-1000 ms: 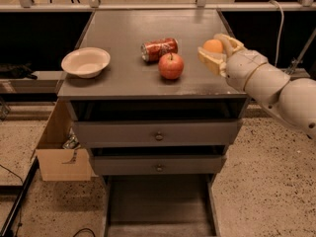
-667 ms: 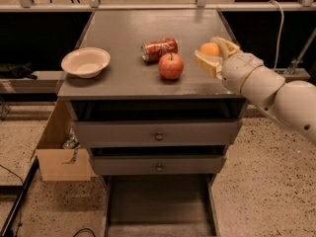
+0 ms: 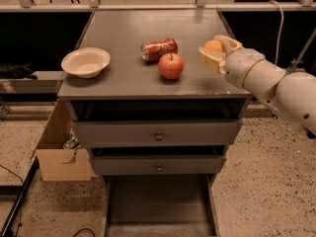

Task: Pick orange from bottom drawer and place on counter

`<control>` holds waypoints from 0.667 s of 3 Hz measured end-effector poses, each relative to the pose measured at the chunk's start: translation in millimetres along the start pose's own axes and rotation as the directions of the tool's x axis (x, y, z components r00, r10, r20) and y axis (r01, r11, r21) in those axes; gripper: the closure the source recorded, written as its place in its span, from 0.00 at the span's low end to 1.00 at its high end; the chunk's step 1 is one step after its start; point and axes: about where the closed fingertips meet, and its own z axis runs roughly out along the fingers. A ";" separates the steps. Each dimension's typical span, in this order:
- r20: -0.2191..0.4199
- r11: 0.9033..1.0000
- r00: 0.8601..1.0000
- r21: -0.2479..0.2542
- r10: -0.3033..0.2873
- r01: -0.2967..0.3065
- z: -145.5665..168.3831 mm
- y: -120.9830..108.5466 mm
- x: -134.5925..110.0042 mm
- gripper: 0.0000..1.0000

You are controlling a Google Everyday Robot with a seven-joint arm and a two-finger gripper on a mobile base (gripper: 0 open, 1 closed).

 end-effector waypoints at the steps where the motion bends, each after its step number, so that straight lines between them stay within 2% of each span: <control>1: -0.020 0.999 0.999 0.013 0.031 -0.031 -3.1 -5.5 8.8 1.00; 2: -0.035 0.998 0.998 0.024 0.060 -0.059 -10.2 0.5 18.4 1.00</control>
Offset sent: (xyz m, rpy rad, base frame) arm -0.0167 -0.0140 -0.0346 0.0518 0.0945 -0.0509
